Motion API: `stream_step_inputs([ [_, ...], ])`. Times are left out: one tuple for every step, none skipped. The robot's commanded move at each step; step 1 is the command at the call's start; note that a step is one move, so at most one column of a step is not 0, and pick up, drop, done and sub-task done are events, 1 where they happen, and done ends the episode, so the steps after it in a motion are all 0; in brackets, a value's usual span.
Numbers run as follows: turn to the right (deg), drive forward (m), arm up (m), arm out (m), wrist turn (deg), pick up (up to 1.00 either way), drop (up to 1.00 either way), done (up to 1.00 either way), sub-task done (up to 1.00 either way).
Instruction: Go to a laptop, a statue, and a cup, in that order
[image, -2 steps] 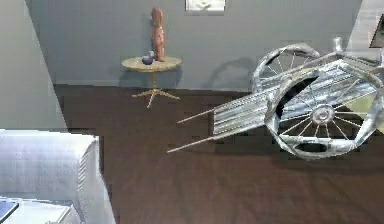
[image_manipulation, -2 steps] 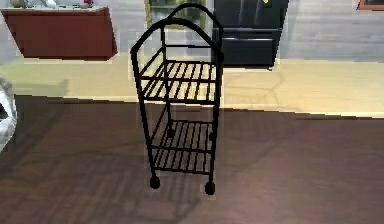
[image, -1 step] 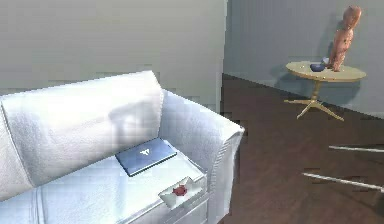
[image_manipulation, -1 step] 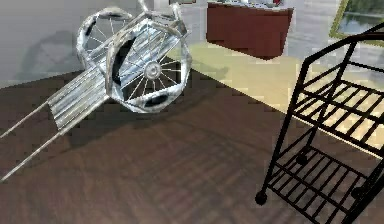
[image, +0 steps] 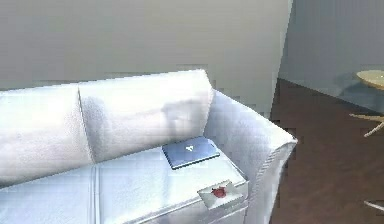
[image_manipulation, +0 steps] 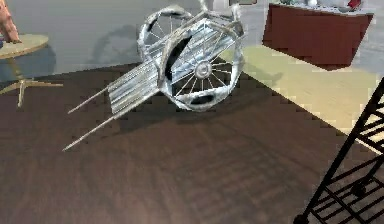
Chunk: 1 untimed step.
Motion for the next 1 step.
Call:
stream_step_inputs([
  [0.0,0.0,0.0,0.0,0.0,0.0,0.0,0.0,1.0],
])
